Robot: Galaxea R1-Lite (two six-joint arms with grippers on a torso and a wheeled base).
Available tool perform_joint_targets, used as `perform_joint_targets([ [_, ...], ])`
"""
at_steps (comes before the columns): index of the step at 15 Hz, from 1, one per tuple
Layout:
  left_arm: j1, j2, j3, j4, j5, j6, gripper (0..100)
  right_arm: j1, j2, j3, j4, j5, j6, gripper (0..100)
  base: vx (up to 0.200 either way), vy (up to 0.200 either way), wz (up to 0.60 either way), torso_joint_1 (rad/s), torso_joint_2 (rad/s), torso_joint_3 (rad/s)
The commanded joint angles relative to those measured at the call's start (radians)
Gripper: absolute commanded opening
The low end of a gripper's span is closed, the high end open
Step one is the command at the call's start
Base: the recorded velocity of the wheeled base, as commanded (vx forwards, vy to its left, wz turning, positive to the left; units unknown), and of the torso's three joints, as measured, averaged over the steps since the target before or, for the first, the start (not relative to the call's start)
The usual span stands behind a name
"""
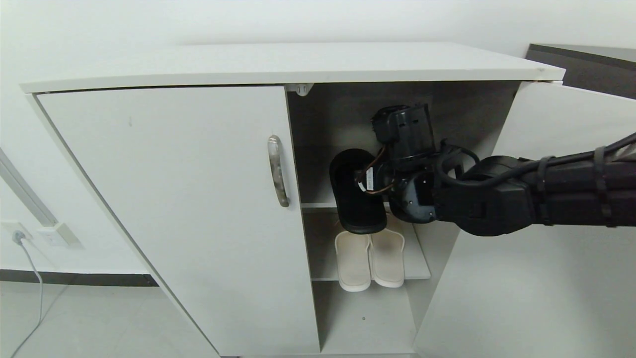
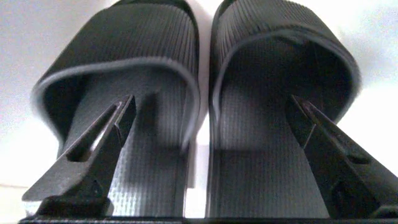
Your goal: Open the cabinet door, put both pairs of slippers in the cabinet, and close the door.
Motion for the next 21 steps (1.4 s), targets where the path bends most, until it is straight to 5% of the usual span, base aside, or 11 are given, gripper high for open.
perform_joint_targets([
  [1, 0.0, 0.002, 0.0, 0.0, 0.0, 0.0, 0, 0.019, -0.071, 0.057, -0.013, -0.001, 0.0, 100, 0.0, 0.0, 0.0, 0.0, 0.0, 0.0],
  [15, -0.001, 0.0, 0.0, 0.0, -0.001, 0.0, 0, 0.099, -0.252, 0.422, -0.245, 0.008, -0.009, 100, 0.0, 0.0, 0.0, 0.0, 0.0, 0.0],
  [16, 0.0, 0.0, 0.0, 0.0, -0.001, 0.0, 0, 0.105, -0.264, 0.464, -0.286, 0.009, -0.012, 0, 0.0, 0.0, 0.0, 0.0, 0.0, 0.0],
  [21, 0.0, 0.002, 0.0, 0.0, -0.001, 0.001, 0, 0.136, -0.275, 0.516, -0.308, 0.052, -0.012, 0, 0.0, 0.0, 0.0, 0.0, 0.0, 0.0],
])
